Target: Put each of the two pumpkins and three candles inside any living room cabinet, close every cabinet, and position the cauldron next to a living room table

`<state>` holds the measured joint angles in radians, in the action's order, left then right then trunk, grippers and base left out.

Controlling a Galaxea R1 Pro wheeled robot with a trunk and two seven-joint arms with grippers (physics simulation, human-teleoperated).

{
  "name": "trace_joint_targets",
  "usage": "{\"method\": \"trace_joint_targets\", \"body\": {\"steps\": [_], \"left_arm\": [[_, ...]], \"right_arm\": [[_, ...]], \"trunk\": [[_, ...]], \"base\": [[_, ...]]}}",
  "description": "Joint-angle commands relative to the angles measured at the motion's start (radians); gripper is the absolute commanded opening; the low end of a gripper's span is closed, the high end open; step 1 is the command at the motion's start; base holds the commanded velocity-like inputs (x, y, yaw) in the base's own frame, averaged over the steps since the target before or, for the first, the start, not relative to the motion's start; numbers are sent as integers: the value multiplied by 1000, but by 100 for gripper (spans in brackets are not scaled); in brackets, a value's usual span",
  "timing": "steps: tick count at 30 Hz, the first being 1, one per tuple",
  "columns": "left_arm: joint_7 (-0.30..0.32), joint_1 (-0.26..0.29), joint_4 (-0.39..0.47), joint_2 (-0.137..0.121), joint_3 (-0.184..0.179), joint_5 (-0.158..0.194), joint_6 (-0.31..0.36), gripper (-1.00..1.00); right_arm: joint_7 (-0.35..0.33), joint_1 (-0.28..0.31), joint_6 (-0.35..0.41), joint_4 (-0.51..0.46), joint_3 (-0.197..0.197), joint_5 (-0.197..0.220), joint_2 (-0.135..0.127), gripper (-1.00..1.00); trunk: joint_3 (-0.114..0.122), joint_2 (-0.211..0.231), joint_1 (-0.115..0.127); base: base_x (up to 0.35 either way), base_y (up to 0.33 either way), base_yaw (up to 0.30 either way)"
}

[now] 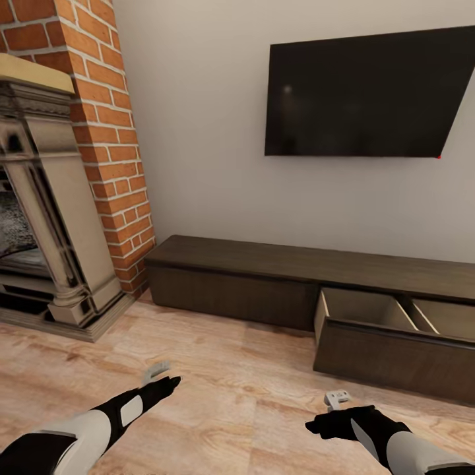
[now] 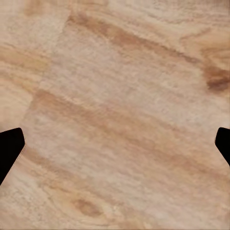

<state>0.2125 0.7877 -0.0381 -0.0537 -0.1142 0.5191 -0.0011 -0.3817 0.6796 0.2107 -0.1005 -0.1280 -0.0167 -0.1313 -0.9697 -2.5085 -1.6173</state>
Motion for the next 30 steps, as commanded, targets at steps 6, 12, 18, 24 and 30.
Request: {"method": "trace_joint_targets", "body": {"steps": [6, 12, 18, 24, 30], "left_arm": [[3, -29, -2, 0, -8, 11, -33, 100], [2, -35, -2, 0, -8, 12, -37, 100], [-1, -36, -2, 0, -9, 12, -37, 100], [-1, -36, -2, 0, -9, 12, -37, 100], [-2, -36, -2, 0, -8, 12, -37, 100]], "right_arm": [[-3, 0, 4, -2, -6, -2, 0, 100], [-3, 0, 4, -2, -7, -2, 1, 100], [-3, 0, 4, -2, -8, -2, 1, 100], [-3, 0, 5, -2, -9, -2, 1, 100], [-3, 0, 6, -2, -12, -2, 1, 100]], "trunk": [[8, 0, 0], [17, 0, 0], [25, 0, 0], [29, 0, 0], [32, 0, 0]], "base": [[0, 0, 105], [0, 0, 96], [0, 0, 94], [0, 0, 38], [0, 0, 123]]}}
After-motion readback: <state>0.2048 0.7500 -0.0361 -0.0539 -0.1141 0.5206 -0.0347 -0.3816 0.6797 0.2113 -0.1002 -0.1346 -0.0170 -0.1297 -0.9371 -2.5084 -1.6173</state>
